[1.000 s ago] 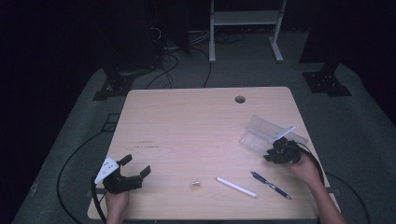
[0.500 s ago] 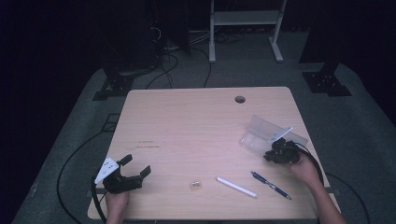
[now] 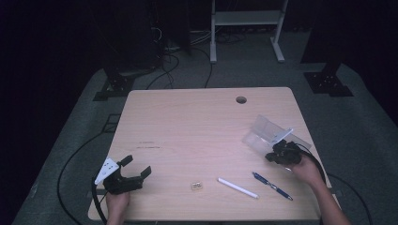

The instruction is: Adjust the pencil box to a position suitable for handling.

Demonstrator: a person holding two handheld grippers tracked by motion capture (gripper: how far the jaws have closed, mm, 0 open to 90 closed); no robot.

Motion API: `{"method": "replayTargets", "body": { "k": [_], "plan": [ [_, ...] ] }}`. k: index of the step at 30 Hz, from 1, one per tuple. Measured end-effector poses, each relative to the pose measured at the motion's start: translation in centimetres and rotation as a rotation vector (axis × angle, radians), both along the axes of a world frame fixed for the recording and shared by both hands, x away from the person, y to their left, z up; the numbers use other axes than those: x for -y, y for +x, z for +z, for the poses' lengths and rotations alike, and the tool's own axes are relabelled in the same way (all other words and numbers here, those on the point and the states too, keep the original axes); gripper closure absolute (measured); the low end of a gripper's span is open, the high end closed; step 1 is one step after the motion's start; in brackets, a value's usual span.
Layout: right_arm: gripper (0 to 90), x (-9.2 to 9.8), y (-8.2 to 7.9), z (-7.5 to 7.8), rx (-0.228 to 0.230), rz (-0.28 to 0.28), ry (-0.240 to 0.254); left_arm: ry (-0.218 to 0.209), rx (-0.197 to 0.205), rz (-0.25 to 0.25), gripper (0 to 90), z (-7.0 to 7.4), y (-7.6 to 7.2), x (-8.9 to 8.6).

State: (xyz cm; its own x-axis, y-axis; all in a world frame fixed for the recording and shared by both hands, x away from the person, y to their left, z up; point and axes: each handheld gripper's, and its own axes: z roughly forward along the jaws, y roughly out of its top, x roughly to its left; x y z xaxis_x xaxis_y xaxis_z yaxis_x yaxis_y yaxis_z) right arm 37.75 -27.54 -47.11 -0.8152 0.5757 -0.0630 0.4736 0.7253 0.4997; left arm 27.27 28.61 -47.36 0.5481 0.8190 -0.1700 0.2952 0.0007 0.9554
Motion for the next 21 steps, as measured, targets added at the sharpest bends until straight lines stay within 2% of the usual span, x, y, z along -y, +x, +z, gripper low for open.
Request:
{"method": "replayTargets", "body": {
  "k": [3,5,11,12,17,21],
  "plan": [
    [86.4,0.0,-0.1,0.0,0.002,0.002,-0.004,-0.002,0.001,0.000,1.1,0.0,0.0,0.0],
    [86.4,0.0,-0.2,0.1,0.002,0.010,-0.024,-0.002,0.000,0.001,1.1,0.0,0.0,0.0],
    [86.3,-0.5,-0.3,1.2,0.011,0.044,-0.043,-0.002,0.000,0.000,1.1,0.0,0.0,0.0],
    [86.5,-0.6,-0.3,1.6,0.039,0.049,-0.036,-0.004,0.001,0.000,1.1,0.0,0.0,0.0],
    [86.4,-1.3,-0.4,2.5,0.058,0.075,-0.037,-0.005,-0.001,0.001,1.1,0.0,0.0,0.0],
    [86.4,-2.5,-0.3,3.4,0.083,0.117,-0.027,-0.006,0.000,-0.001,1.1,0.0,0.0,0.0]
  ]
}}
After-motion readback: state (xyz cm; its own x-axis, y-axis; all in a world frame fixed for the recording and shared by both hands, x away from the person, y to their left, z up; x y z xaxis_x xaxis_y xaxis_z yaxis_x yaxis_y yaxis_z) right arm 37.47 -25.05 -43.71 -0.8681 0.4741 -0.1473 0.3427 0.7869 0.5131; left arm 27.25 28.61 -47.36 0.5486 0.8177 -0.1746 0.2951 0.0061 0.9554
